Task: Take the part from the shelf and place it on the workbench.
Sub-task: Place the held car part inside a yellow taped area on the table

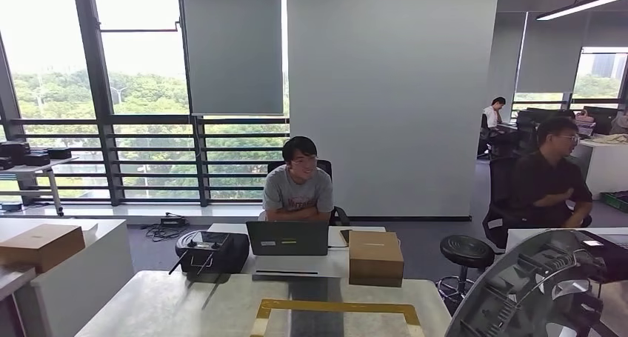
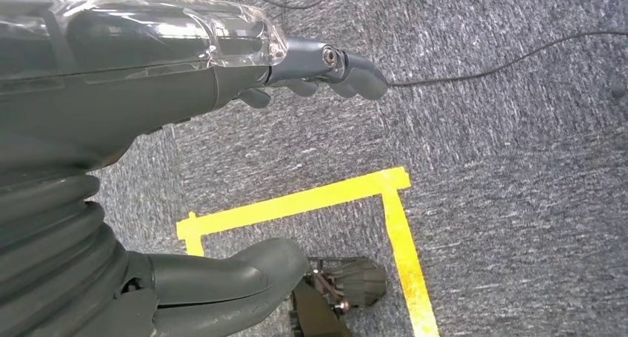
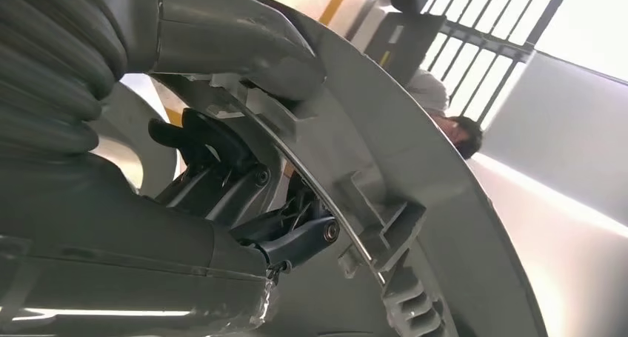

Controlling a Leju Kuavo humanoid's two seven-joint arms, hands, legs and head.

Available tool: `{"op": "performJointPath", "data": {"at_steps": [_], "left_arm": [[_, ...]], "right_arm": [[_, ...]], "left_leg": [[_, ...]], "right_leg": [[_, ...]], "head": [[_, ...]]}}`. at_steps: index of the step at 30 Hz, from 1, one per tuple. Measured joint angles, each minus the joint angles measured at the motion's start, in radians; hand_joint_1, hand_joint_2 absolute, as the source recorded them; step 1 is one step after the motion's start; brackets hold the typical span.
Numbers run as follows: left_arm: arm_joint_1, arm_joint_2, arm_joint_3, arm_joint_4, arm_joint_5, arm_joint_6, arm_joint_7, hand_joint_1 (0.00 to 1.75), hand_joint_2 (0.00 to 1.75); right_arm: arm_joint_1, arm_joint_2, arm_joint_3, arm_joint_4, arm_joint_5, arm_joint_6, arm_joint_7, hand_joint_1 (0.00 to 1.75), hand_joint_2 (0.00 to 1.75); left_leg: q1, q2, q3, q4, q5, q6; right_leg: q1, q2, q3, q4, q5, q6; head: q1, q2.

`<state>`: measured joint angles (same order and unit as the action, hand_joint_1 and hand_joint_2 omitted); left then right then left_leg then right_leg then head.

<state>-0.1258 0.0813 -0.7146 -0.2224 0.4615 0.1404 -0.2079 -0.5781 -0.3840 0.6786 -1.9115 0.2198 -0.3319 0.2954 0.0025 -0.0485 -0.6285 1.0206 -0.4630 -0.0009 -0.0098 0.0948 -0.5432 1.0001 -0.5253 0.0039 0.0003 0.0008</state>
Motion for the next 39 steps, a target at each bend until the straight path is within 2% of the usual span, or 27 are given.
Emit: {"op": "performJointPath", "data": {"at_steps": [2,4,7,11,16,26,39], "left_arm": [[-0.001,-0.002,-0.001,0.000,-0.006,0.000,0.006,0.00,1.75],[-0.005,-0.005,-0.004,0.000,-0.016,0.000,0.017,0.00,1.75],[-0.017,-0.016,-0.014,0.000,-0.031,0.000,0.032,0.00,1.75],[-0.030,-0.037,-0.029,-0.001,-0.040,0.000,0.040,0.00,1.75],[-0.029,-0.053,-0.048,-0.001,-0.040,0.000,0.049,0.00,1.75],[-0.029,-0.058,-0.056,0.000,-0.037,0.000,0.043,0.00,1.75],[-0.023,-0.069,-0.070,0.000,-0.041,0.000,0.036,0.00,1.75]], "right_arm": [[-0.015,0.006,0.020,0.027,0.061,0.045,0.032,1.75,1.75],[-0.036,0.023,0.053,0.073,0.171,0.131,0.067,1.75,1.75],[-0.058,0.078,0.117,0.209,0.291,0.226,0.055,1.75,1.75],[-0.058,0.166,0.196,0.423,0.306,0.251,0.012,1.75,1.75],[-0.054,0.226,0.256,0.600,0.293,0.277,0.007,1.75,1.75],[-0.049,0.266,0.317,0.763,0.286,0.340,0.013,1.75,1.75],[-0.050,0.293,0.363,0.865,0.286,0.339,-0.001,1.75,1.75]], "left_leg": [[0.000,0.002,0.000,0.000,0.000,0.000],[-0.001,0.005,0.000,0.000,-0.001,0.002],[-0.001,0.010,0.001,-0.001,-0.002,0.003],[-0.001,0.011,0.002,-0.001,-0.002,0.003],[0.000,0.008,0.002,-0.001,-0.002,0.003],[0.000,-0.003,0.002,-0.001,-0.002,0.003],[0.000,-0.009,0.004,0.000,-0.002,0.004]], "right_leg": [[0.000,0.001,0.000,0.000,0.000,0.000],[0.000,0.002,0.000,0.000,0.000,0.000],[0.001,0.004,0.001,0.000,0.000,0.000],[0.001,0.005,0.001,0.000,0.000,0.000],[0.000,0.005,0.002,-0.002,0.000,0.000],[0.000,0.002,0.005,-0.005,0.000,0.000],[0.000,-0.003,0.008,-0.007,0.000,0.000]], "head": [[0.000,0.000],[0.000,0.000],[0.000,0.000],[0.000,0.000],[0.000,0.000],[0.000,0.000],[0.000,0.000]]}}
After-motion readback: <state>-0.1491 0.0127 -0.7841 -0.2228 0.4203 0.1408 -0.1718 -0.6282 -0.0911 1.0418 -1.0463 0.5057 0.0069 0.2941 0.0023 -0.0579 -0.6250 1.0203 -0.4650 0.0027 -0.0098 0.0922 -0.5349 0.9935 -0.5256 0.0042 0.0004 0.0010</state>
